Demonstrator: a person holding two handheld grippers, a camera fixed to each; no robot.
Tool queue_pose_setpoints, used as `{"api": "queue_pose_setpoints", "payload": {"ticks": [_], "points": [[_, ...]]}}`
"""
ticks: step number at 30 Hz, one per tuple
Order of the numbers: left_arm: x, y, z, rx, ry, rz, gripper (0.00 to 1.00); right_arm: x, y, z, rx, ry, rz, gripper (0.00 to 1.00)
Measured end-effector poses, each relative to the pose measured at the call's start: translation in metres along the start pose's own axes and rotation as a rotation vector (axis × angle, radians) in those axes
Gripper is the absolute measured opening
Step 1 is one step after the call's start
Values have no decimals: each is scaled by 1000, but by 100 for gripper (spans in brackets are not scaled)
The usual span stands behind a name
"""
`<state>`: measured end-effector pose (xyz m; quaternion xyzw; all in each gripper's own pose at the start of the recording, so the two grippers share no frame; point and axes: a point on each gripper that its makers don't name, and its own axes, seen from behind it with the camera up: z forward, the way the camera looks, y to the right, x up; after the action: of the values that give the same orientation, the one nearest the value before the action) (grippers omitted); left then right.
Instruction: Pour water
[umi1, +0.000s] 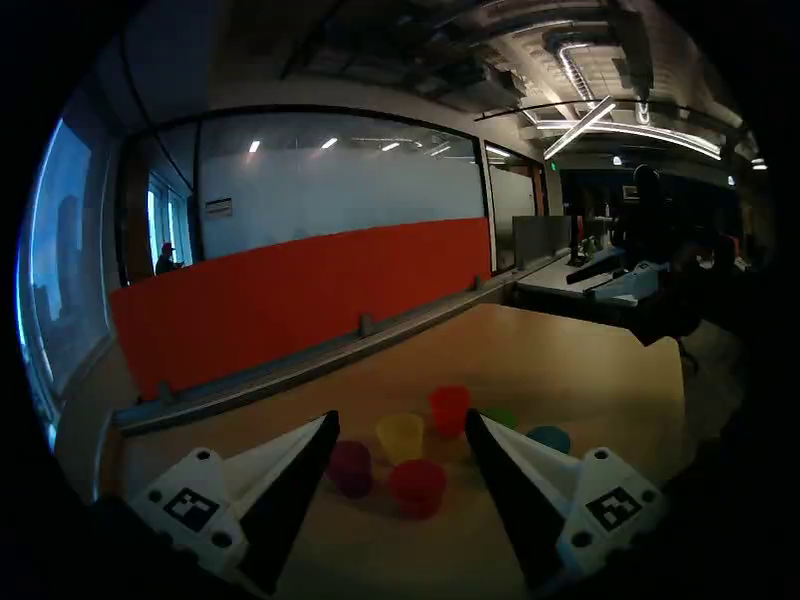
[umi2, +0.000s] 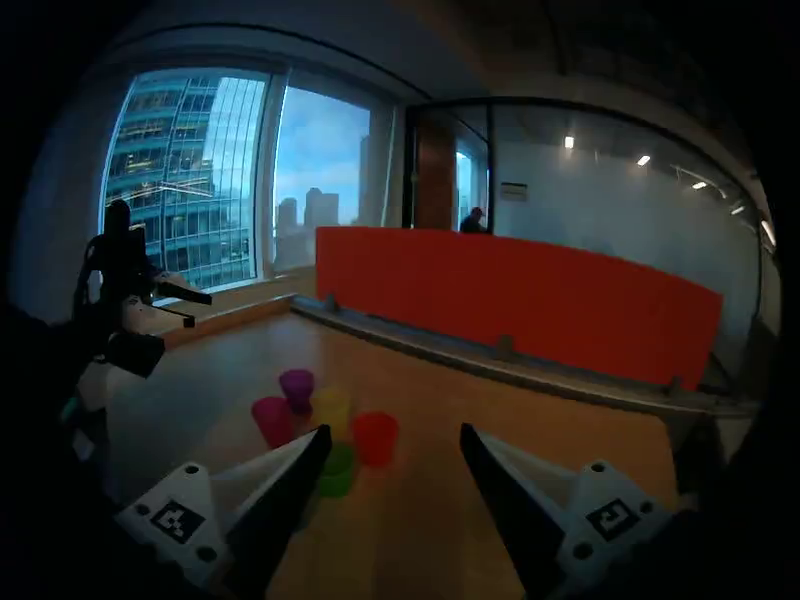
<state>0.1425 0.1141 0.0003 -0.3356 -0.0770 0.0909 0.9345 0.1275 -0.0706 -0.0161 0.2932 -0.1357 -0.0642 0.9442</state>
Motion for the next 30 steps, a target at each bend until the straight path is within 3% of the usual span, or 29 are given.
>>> {"api": "queue_pose_setpoints", "payload": {"ticks": [15,30], "points": [[-16,29,13,-107,-32,15,93,-28,-27,12,95,-60,-47,100],[-37,42,28,-163,-75,25,93,-52,-49,19,166,-110,-80,100]]}}
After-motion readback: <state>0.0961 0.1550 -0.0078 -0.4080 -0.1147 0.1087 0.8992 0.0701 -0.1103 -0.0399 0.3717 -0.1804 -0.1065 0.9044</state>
